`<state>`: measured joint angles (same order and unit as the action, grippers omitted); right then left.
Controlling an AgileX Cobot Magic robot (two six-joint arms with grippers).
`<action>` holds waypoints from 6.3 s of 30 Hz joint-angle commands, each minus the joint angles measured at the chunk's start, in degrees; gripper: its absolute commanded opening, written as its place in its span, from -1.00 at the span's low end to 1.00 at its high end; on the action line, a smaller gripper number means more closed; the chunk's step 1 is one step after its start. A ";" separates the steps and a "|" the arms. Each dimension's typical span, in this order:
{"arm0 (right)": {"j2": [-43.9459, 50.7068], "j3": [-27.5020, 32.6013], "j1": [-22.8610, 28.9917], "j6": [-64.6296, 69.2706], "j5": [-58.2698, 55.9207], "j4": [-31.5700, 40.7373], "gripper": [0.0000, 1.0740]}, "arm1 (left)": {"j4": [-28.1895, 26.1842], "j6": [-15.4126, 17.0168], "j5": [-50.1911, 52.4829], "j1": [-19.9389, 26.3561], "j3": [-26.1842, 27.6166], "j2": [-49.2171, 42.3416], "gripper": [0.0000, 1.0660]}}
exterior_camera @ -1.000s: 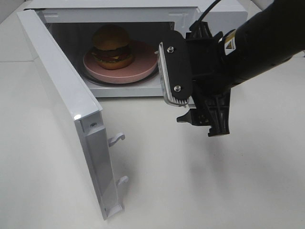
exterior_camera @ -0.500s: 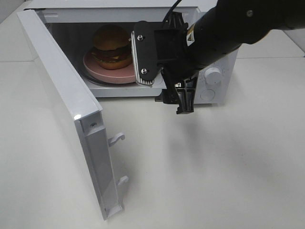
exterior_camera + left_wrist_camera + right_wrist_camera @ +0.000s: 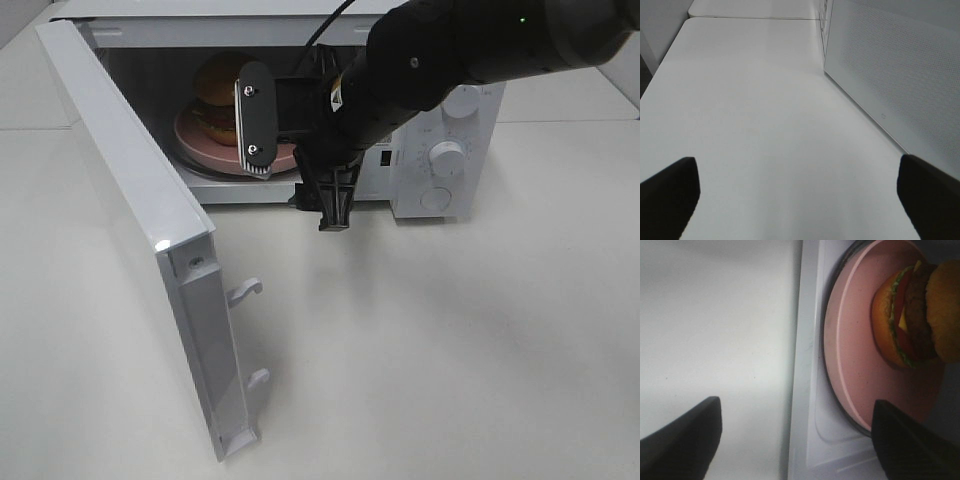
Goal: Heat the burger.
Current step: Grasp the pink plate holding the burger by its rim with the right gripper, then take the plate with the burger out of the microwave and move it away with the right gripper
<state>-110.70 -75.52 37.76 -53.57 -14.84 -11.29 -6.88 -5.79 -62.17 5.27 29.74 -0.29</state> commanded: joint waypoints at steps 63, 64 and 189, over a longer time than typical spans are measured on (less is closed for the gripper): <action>-26.53 -29.62 -3.67 -5.73 -3.32 8.25 0.55 | -0.46 0.23 0.69 0.17 -0.11 -0.69 0.88; -26.53 -29.62 -3.67 -8.48 -4.70 10.94 0.55 | -0.46 0.23 0.69 0.17 -0.11 -0.69 0.88; 25.90 33.98 2.52 -18.22 -3.21 12.95 -1.00 | -0.46 0.23 0.69 0.17 -0.11 -0.69 0.88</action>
<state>-86.17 -41.37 40.16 -71.91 -21.77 1.89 -6.88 -5.79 -62.17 5.27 29.74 -0.29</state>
